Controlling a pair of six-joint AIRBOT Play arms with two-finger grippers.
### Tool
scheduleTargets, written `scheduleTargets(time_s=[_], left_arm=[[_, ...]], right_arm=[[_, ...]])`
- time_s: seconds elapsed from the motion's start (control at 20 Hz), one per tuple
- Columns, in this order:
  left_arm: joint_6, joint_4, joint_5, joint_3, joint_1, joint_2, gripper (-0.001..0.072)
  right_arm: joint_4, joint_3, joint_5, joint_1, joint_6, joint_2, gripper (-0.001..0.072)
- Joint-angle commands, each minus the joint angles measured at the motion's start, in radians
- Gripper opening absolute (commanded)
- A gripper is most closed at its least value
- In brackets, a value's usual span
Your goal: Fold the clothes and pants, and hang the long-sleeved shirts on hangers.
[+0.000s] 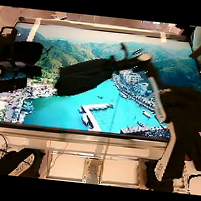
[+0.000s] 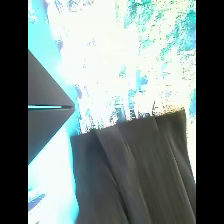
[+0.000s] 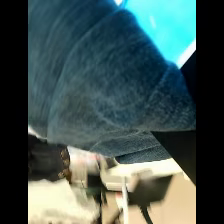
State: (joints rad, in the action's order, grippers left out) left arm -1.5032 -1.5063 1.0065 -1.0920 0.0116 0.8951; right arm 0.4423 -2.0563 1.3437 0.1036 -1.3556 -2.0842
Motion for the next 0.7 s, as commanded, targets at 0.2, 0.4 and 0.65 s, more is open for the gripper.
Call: scheduleTargets(time_s=[0.2, 0.4, 0.65], left_arm=[[0.000, 0.000, 0.008, 0.000, 0.000, -0.009, 0.0014], [0.000, 0.010, 0.008, 0.000, 0.000, -0.009, 0.0015], [0.000, 0.052, 0.008, 0.000, 0.000, -0.009, 0.0015]], right_arm=[[0.345, -0.001, 0.271, -0.493, -0.046, 0.315, 0.0046], [0.457, 0.000, 0.360, -0.790, -0.050, 0.434, 0.0046], [0.512, 0.018, 0.465, -1.146, -0.050, 0.563, 0.0046]])
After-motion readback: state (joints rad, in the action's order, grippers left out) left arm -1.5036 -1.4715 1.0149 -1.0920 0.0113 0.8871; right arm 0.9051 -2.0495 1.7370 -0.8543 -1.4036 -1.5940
